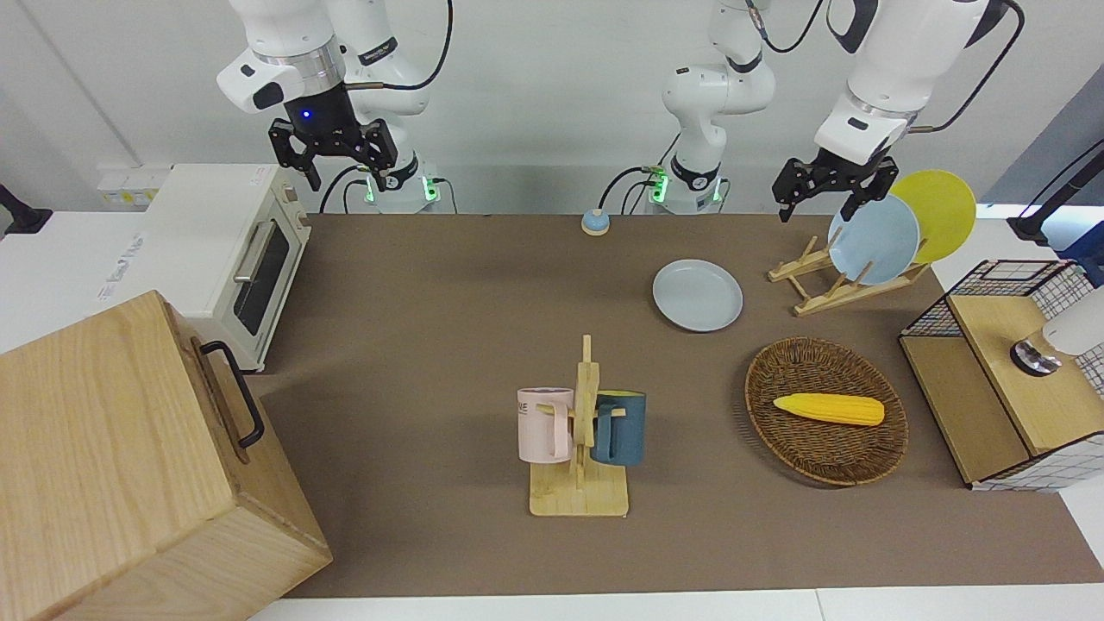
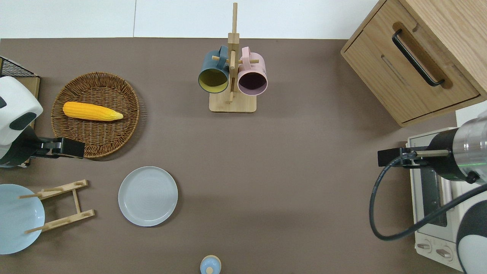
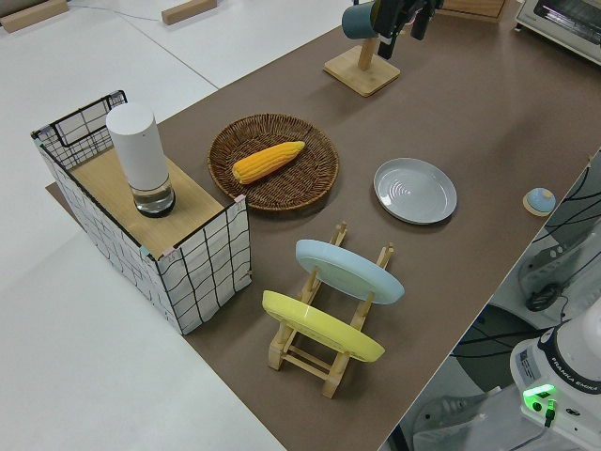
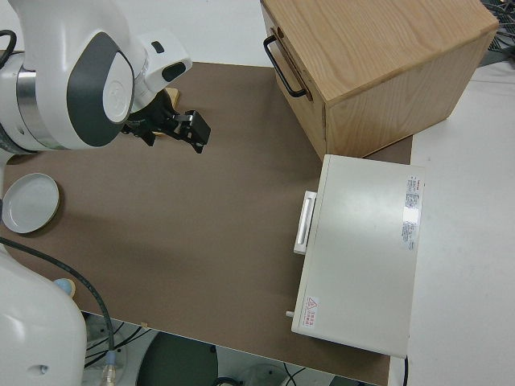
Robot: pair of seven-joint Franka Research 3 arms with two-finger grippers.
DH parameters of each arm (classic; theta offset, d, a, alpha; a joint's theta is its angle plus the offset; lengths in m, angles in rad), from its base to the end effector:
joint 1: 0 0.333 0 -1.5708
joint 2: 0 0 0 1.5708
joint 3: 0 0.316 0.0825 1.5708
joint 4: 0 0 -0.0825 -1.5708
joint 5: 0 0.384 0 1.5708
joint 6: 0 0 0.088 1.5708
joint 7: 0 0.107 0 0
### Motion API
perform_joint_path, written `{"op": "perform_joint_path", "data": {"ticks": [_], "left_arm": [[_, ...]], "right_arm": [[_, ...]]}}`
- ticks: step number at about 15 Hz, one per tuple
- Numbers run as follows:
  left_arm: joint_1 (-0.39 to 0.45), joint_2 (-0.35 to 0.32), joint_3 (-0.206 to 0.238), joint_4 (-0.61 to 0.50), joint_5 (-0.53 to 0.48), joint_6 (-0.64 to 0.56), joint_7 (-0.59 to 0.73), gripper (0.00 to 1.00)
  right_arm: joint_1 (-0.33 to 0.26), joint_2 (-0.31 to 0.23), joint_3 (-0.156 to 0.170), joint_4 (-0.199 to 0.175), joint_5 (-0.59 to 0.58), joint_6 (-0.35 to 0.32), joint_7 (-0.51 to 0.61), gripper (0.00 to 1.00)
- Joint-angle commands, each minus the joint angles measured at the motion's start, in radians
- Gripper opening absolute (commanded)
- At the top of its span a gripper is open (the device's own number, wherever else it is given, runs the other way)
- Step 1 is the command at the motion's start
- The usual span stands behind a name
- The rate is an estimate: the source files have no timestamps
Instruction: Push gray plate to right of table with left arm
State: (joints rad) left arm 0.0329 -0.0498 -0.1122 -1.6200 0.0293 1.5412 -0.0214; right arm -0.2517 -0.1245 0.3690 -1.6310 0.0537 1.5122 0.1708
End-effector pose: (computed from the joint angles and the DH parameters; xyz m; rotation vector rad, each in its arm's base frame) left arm 0.5340 -0.0408 0.6258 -3.1037 0.0889 0.0427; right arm 0.5061 0.0788 0.6526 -3.1321 0.0832 0.0061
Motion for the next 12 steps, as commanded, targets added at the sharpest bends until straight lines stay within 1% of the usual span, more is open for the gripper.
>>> {"op": "perform_joint_path", "data": {"ticks": [1, 5, 12], "left_arm": [[0.021, -0.005, -0.018, 0.002, 0.009, -0.009, -0.005, 0.99], [0.009, -0.005, -0.021, 0.003, 0.012, -0.001, 0.011, 0.99], [-0.005, -0.007, -0.018, 0.000, 0.008, 0.002, -0.008, 0.99]], "right_arm": [[-0.024, -0.027, 0.014, -0.027, 0.021, 0.000, 0.010, 0.996], [-0.024, -0.027, 0.014, -0.027, 0.021, 0.000, 0.010, 0.996], [-0.024, -0.027, 0.014, -0.027, 0.021, 0.000, 0.010, 0.996]]}}
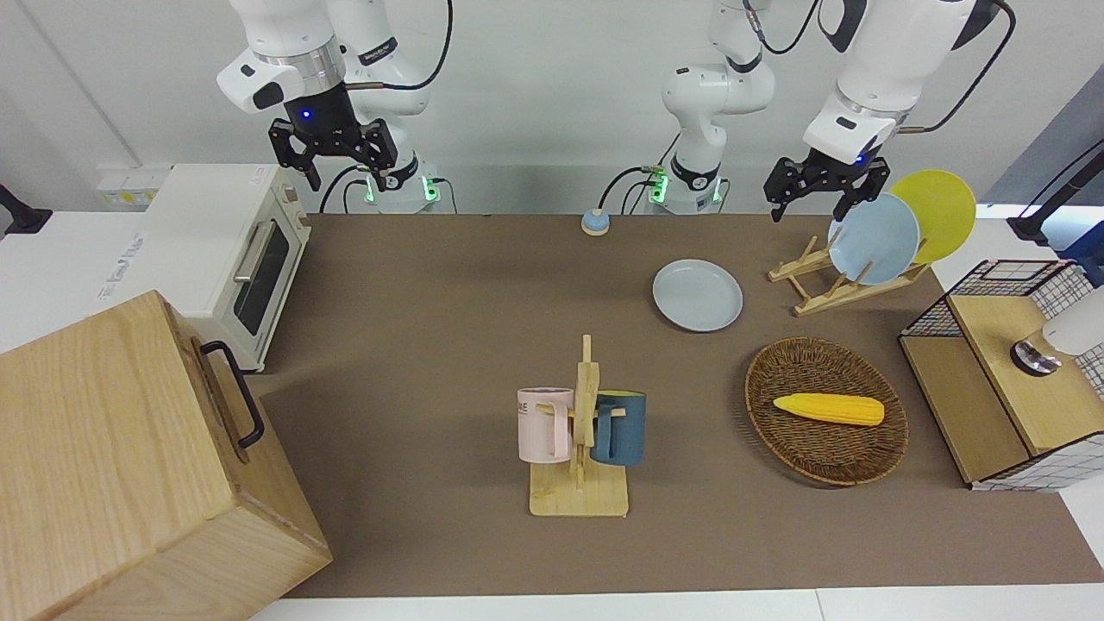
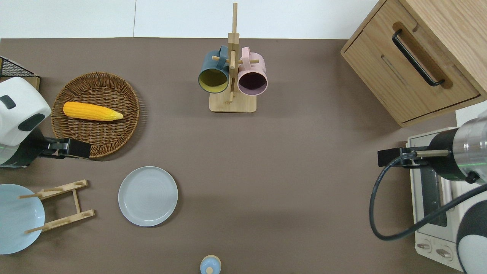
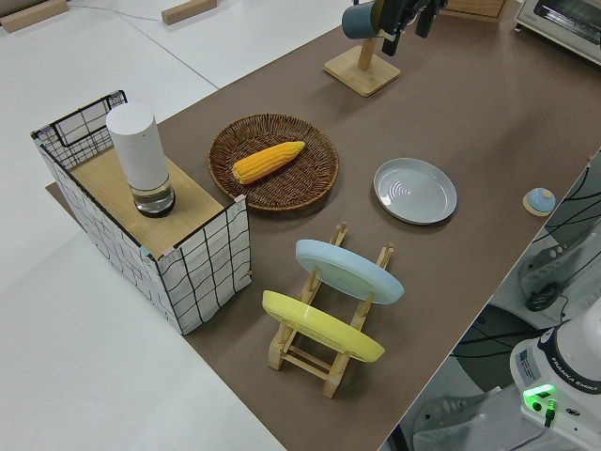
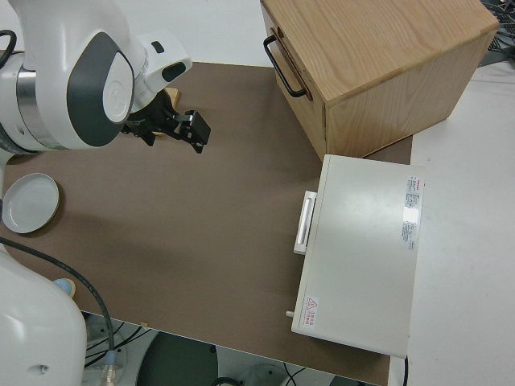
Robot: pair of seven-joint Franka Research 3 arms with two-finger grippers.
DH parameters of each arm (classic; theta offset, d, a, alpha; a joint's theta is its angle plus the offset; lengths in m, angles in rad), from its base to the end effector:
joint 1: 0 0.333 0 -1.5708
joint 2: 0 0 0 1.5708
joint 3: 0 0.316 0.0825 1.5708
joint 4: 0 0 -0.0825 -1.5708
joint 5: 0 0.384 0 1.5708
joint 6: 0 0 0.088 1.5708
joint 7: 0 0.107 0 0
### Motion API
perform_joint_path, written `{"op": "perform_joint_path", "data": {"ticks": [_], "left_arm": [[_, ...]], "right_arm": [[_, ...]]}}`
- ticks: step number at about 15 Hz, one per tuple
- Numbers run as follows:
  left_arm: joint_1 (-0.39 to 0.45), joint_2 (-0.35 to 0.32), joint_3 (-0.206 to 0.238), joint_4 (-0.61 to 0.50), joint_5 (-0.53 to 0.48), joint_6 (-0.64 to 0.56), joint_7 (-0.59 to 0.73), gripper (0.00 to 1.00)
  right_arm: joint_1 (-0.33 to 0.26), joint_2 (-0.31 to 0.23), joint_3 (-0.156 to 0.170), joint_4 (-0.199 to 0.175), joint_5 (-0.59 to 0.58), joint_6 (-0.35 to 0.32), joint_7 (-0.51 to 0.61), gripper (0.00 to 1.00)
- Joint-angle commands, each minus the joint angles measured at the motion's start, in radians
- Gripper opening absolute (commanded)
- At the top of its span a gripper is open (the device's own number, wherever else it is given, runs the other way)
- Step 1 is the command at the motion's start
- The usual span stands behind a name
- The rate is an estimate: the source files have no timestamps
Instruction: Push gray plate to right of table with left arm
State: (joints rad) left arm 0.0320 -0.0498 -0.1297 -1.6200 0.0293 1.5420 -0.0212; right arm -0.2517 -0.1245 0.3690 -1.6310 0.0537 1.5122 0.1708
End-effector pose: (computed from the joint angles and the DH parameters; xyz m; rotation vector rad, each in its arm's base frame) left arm 0.5333 -0.0509 0.6258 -3.1017 0.1176 0.0410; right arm 0.5061 0.0788 0.6526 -3.1321 0.0832 0.0061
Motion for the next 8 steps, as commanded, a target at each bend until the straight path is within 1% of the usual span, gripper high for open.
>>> {"op": "perform_joint_path", "data": {"ticks": [1, 5, 8], "left_arm": [[-0.004, -0.007, -0.001, 0.000, 0.008, 0.003, -0.010, 0.99], [-0.004, -0.009, 0.001, -0.003, 0.008, 0.003, -0.008, 0.99], [-0.001, -0.009, 0.009, -0.055, 0.006, 0.013, 0.001, 0.99]], "right_arm": [[-0.024, -0.027, 0.014, -0.027, 0.021, 0.000, 0.010, 0.996], [-0.024, -0.027, 0.014, -0.027, 0.021, 0.000, 0.010, 0.996], [-0.024, -0.027, 0.014, -0.027, 0.021, 0.000, 0.010, 0.996]]}}
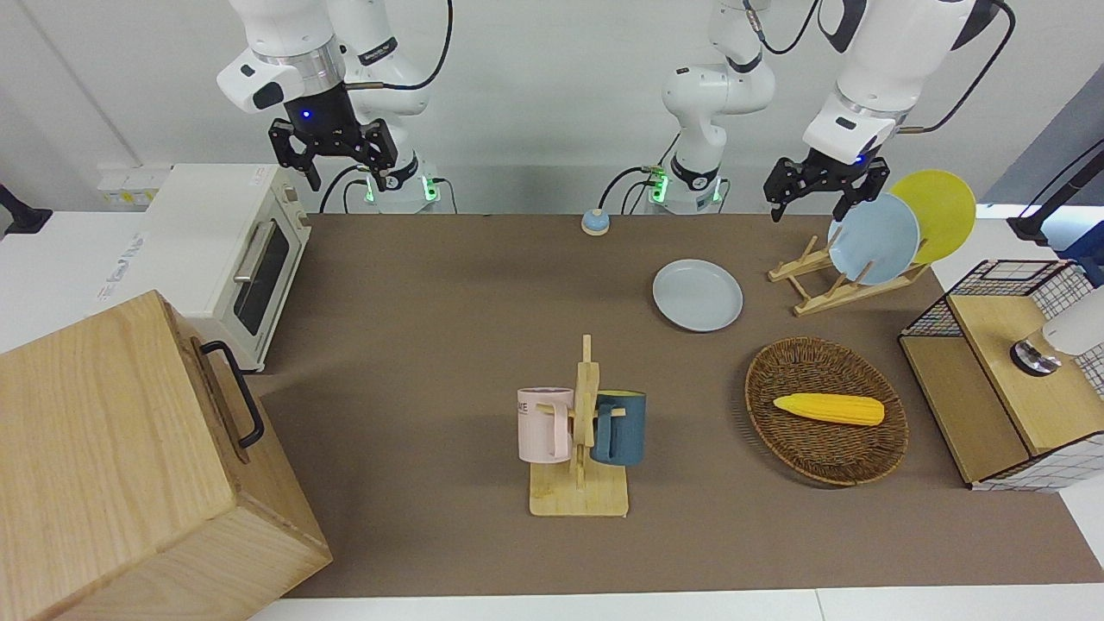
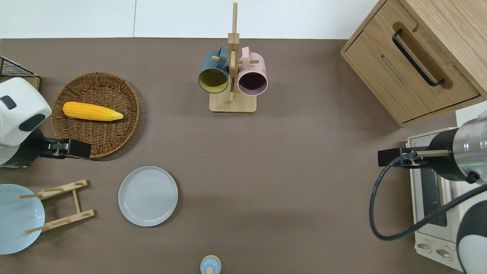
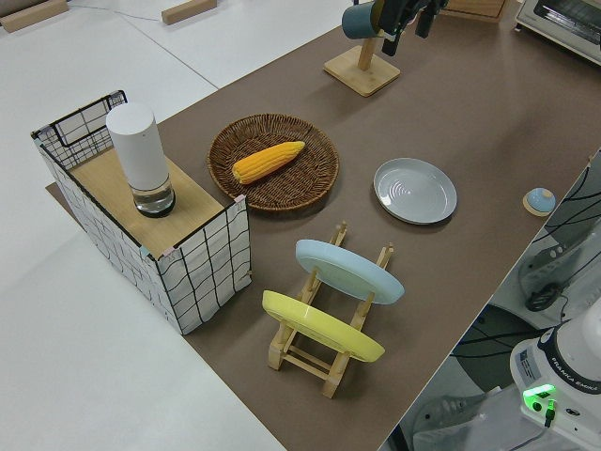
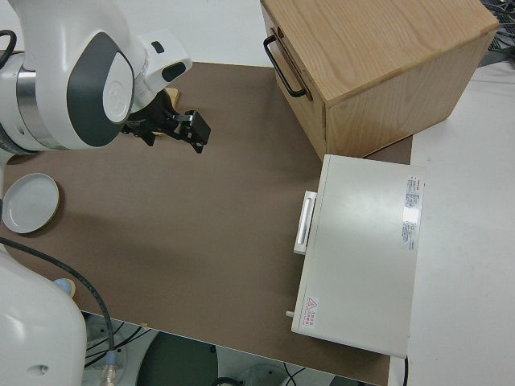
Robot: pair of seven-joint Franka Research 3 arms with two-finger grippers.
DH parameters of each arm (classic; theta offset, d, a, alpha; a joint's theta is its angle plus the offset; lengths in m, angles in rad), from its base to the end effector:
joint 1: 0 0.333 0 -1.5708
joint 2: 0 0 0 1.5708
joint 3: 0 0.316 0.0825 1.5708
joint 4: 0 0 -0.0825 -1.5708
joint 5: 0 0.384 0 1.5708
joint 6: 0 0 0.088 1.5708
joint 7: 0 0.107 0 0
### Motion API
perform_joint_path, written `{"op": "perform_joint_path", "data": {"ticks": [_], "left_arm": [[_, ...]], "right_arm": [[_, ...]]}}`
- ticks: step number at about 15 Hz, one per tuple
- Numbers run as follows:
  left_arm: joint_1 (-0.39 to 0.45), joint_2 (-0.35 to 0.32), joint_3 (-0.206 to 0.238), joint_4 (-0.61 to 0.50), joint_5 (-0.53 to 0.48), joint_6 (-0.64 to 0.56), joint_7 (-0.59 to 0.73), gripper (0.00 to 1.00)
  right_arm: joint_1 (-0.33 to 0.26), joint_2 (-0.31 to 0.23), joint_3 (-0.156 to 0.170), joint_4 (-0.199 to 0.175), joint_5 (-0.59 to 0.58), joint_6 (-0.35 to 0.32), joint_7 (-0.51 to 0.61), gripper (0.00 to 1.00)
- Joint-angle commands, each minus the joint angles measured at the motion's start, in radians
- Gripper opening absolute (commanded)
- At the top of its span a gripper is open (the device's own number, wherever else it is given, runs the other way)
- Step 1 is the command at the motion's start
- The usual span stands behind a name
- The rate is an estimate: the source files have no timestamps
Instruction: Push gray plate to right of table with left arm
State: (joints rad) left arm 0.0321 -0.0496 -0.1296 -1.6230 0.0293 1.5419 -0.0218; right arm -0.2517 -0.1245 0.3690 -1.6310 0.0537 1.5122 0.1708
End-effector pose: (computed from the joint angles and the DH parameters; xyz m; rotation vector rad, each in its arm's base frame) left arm 0.5332 -0.0507 0.6243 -3.1015 0.1165 0.0461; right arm 0.5061 0.0788 0.6526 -3.1321 0.0832 0.0061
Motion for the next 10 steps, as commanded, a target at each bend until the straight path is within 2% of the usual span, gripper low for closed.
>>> {"op": "perform_joint_path", "data": {"ticks": [1, 5, 8, 10], "left_arm": [[-0.003, -0.009, 0.022, -0.075, 0.006, 0.026, 0.003, 0.99], [-0.003, -0.024, 0.051, -0.210, -0.011, 0.115, 0.006, 0.99], [-0.004, -0.085, 0.079, -0.398, -0.031, 0.298, 0.006, 0.99], [-0.006, -0.114, 0.079, -0.498, -0.037, 0.384, 0.005, 0.98]], "right_arm": [[-0.024, -0.027, 0.014, -0.027, 0.021, 0.000, 0.010, 0.996], [-0.024, -0.027, 0.014, -0.027, 0.021, 0.000, 0.010, 0.996], [-0.024, -0.027, 0.014, -0.027, 0.021, 0.000, 0.010, 0.996], [-0.024, -0.027, 0.014, -0.027, 0.021, 0.000, 0.010, 0.996]]}}
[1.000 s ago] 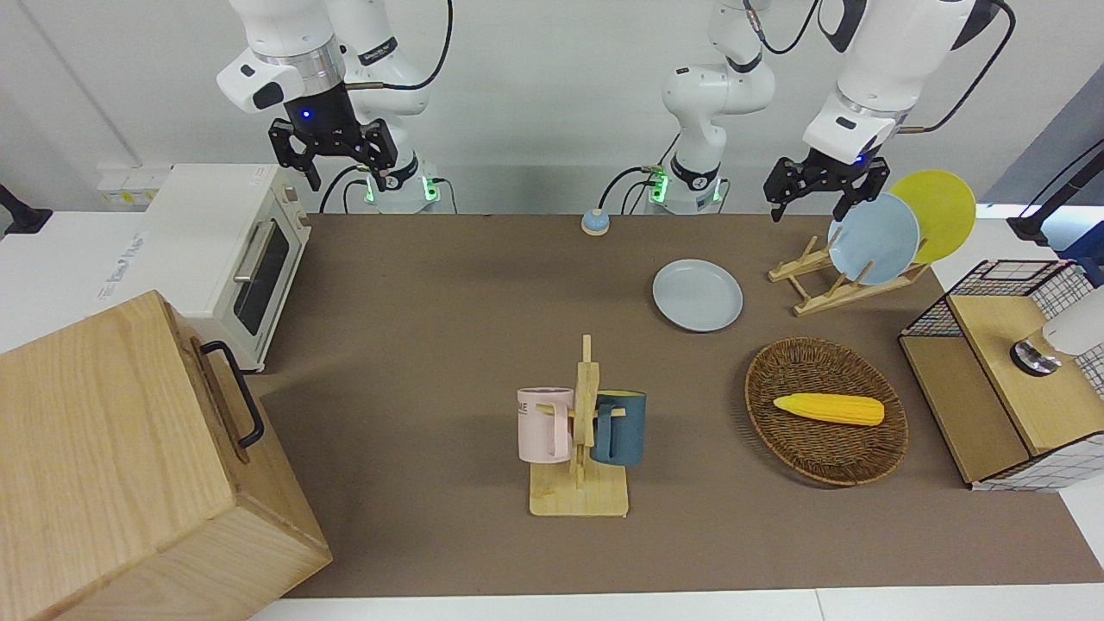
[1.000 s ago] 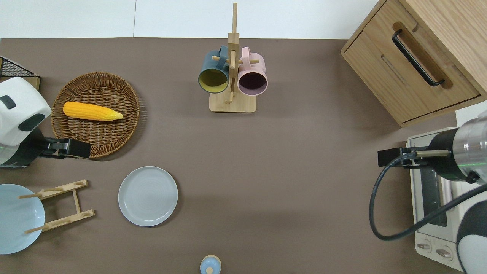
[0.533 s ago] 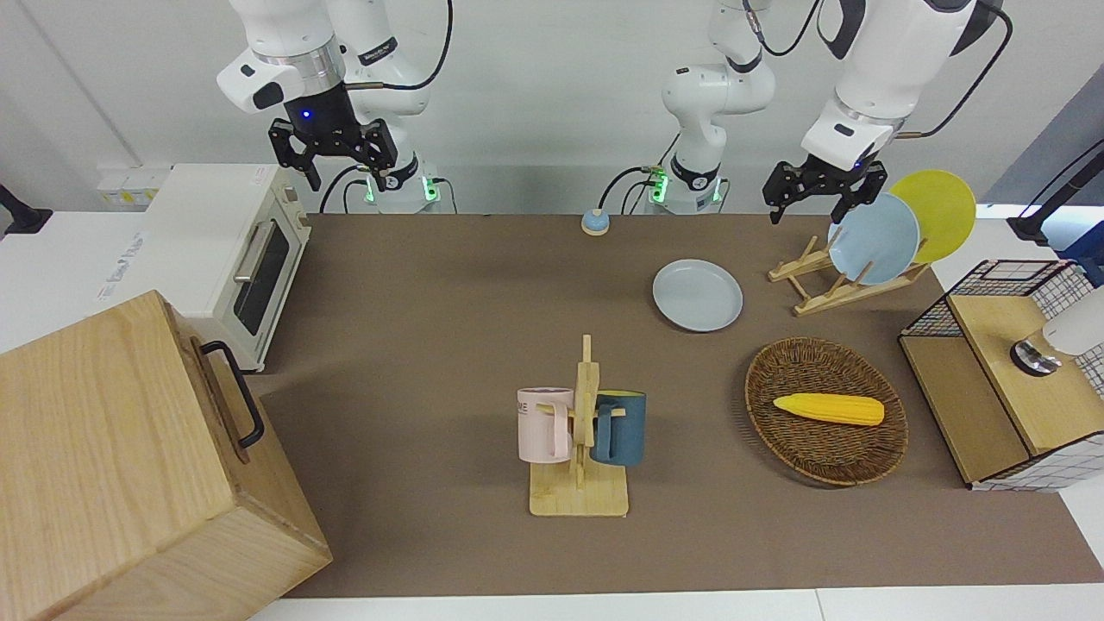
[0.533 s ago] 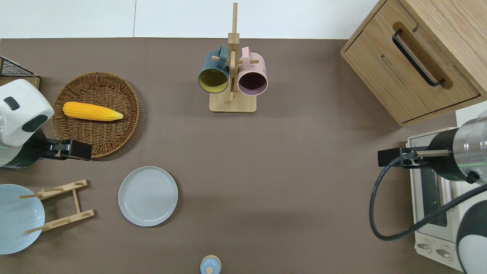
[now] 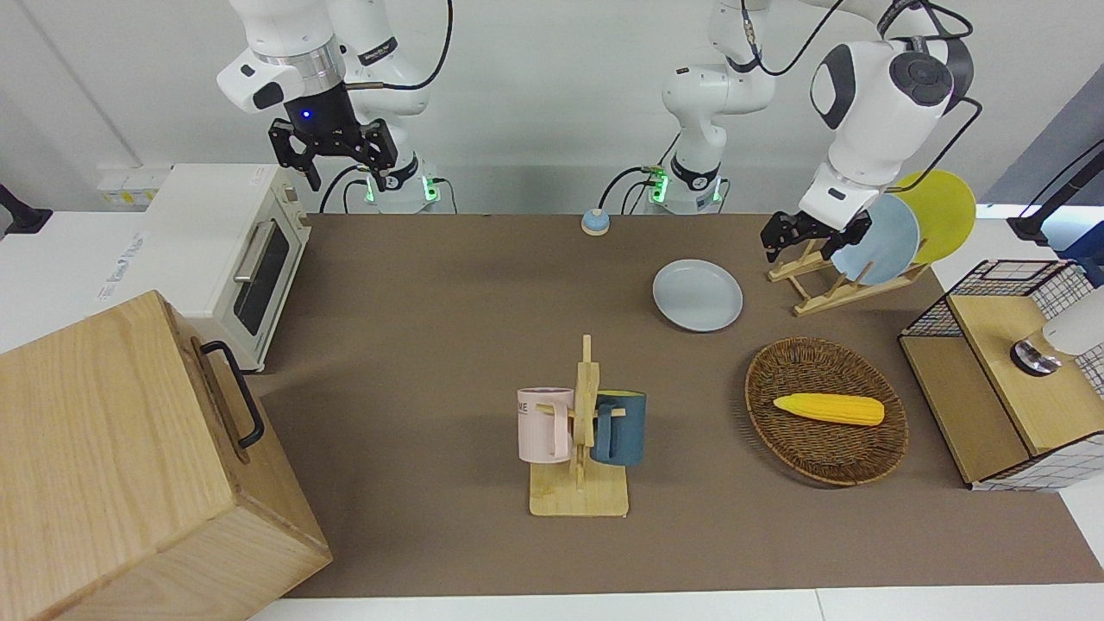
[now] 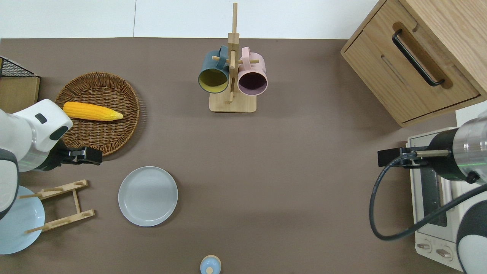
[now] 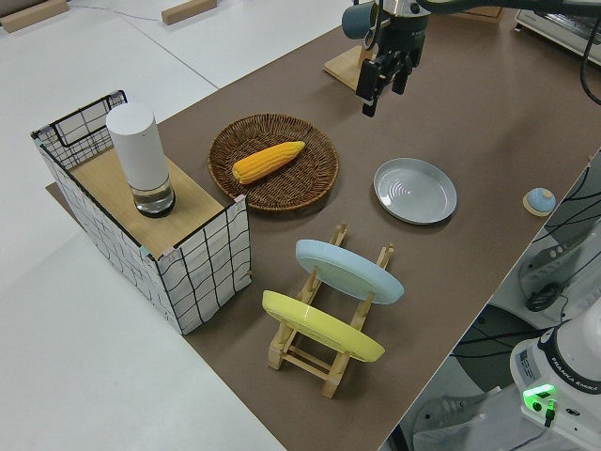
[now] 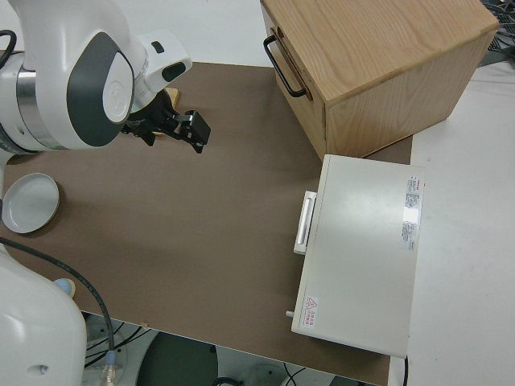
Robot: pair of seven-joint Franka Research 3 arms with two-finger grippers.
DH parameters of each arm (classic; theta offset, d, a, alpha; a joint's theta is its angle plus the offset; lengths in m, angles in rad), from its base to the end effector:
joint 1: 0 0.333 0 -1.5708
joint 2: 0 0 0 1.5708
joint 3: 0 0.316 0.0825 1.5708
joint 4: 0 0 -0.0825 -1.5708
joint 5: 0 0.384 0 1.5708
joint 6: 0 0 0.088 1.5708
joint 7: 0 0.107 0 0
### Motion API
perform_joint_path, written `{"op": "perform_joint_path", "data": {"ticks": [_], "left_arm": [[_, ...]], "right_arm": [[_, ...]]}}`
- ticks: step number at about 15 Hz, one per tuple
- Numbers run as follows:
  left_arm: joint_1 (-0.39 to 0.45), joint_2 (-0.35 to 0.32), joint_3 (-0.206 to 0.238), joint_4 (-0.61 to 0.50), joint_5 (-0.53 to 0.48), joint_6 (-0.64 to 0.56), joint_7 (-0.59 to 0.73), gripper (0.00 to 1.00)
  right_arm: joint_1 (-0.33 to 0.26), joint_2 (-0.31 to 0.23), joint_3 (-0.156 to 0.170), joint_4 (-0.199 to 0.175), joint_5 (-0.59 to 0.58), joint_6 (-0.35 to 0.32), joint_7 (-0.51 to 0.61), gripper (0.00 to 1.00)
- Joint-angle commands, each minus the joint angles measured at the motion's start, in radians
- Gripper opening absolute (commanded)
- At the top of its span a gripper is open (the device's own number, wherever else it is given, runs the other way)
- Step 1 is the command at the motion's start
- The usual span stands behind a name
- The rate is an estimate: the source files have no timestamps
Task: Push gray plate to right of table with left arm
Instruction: 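Move the left gripper down beside the gray plate's near edge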
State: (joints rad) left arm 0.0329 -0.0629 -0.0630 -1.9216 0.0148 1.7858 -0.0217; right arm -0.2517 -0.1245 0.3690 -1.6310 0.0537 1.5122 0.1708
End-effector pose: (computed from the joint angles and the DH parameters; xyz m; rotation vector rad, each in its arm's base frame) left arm 0.5339 -0.0154 0.5105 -3.1193 0.0184 0.1132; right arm 0.5061 0.0788 0.6526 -3.1321 0.0832 0.0061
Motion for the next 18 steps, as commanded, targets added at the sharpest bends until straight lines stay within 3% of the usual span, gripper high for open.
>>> {"op": "perform_joint_path", "data": {"ticks": [1, 4, 8, 11, 15, 18], "left_arm": [[-0.008, -0.112, 0.012, -0.229, -0.030, 0.167, 0.005, 0.98], [-0.018, -0.124, 0.012, -0.321, -0.039, 0.219, 0.008, 0.97], [-0.016, -0.124, 0.014, -0.437, -0.041, 0.305, 0.107, 0.96], [-0.019, -0.126, 0.038, -0.487, -0.042, 0.325, 0.114, 0.96], [-0.019, -0.133, 0.077, -0.605, -0.061, 0.446, 0.115, 0.93], [-0.021, -0.133, 0.083, -0.634, -0.081, 0.454, 0.115, 0.91]], "right_arm": [[-0.024, -0.027, 0.014, -0.027, 0.021, -0.001, 0.010, 0.996], [-0.024, -0.027, 0.014, -0.027, 0.021, 0.000, 0.010, 0.996], [-0.024, -0.027, 0.014, -0.027, 0.021, 0.000, 0.010, 0.996], [-0.024, -0.027, 0.014, -0.027, 0.021, 0.000, 0.010, 0.996], [-0.024, -0.027, 0.014, -0.027, 0.021, 0.000, 0.012, 0.996], [-0.024, -0.027, 0.014, -0.027, 0.021, 0.000, 0.010, 0.996]]}}
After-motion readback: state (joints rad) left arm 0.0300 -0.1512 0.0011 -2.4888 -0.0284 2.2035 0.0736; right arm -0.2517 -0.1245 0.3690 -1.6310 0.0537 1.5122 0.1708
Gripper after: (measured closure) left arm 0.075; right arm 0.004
